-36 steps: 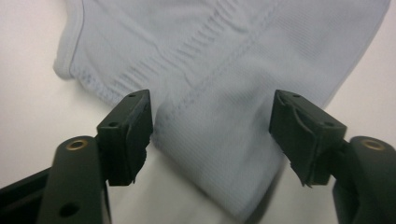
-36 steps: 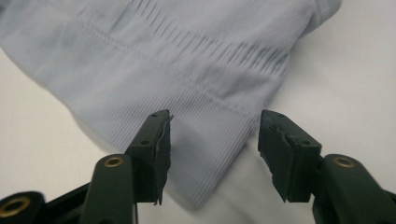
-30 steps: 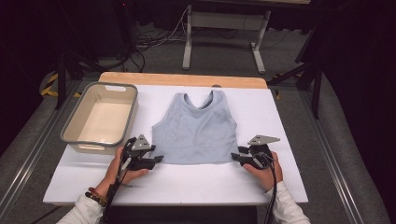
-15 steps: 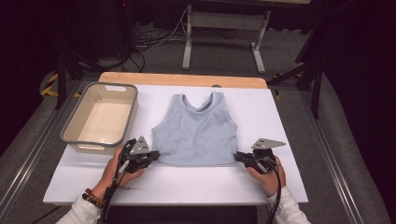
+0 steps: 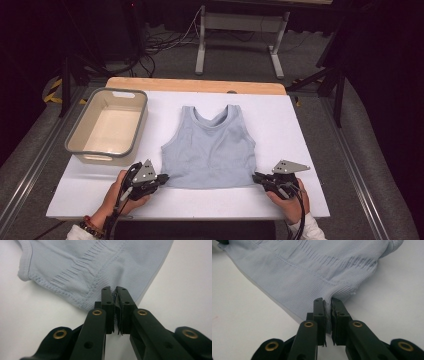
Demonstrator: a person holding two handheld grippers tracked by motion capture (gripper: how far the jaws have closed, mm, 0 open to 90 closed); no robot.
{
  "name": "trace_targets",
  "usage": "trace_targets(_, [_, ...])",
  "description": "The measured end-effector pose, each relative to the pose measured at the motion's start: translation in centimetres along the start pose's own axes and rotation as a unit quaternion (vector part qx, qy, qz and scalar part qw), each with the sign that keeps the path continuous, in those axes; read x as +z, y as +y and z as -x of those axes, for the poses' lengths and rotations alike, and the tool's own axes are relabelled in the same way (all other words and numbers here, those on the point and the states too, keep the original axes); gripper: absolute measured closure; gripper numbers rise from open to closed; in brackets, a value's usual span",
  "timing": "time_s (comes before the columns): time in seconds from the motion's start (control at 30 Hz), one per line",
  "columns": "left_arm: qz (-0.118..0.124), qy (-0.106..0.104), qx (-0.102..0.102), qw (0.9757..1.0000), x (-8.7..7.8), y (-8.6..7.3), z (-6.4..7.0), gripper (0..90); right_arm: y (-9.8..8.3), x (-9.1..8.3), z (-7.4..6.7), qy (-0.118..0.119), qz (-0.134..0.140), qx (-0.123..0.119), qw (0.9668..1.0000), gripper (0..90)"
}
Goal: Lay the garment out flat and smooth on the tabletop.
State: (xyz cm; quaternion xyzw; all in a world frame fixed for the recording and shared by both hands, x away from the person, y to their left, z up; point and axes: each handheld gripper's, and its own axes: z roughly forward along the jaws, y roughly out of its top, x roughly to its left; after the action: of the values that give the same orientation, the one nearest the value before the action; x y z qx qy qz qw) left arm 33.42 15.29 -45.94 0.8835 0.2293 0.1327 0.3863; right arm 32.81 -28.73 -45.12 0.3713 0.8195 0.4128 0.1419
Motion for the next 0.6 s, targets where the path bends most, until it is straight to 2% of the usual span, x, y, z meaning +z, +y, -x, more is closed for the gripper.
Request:
trace_targets(0.13, [-0.002,0.0,0.003,1.0,-0.06,-0.24,0.04,86.2,-0.45,-0.1,-0.5,-0.006,-0.006,-0.018,0.9998,82.8])
trace_targets(0.23, [0.0,0.002,0.005,1.0,0.03,-0.24,0.11,86.0,-0.79,-0.03,-0.54,-0.009,-0.008,-0.019,0.9998,81.3])
trace_targets(0.37, [0.009,0.005,0.01,0.9999,-0.08,-0.19,0.15,83.4,-0.82,-0.15,-0.38,-0.02,-0.002,-0.017,0.9997,72.4])
trace_targets(0.47, [0.02,0.007,0.013,0.9997,-0.25,-0.06,0.1,80.5,-0.76,-0.33,-0.23,-0.017,0.01,-0.015,0.9997,68.5])
trace_targets(0.5, [0.024,0.006,0.013,0.9996,-0.31,0.0,0.05,79.6,-0.65,-0.46,-0.15,-0.021,0.02,-0.017,0.9995,63.7])
trace_targets(0.53, [0.029,0.006,0.012,0.9995,-0.35,0.07,-0.02,79.6,-0.65,-0.46,-0.15,-0.021,0.02,-0.017,0.9995,63.7])
trace_targets(0.57, [0.033,0.008,0.013,0.9993,-0.34,0.15,0.0,78.6,-0.61,-0.52,-0.11,-0.018,0.029,-0.019,0.9993,63.3])
trace_targets(0.6, [0.037,0.013,0.019,0.9991,-0.31,0.29,-0.02,78.6,-0.44,-0.56,-0.07,-0.025,0.04,-0.028,0.9985,63.3])
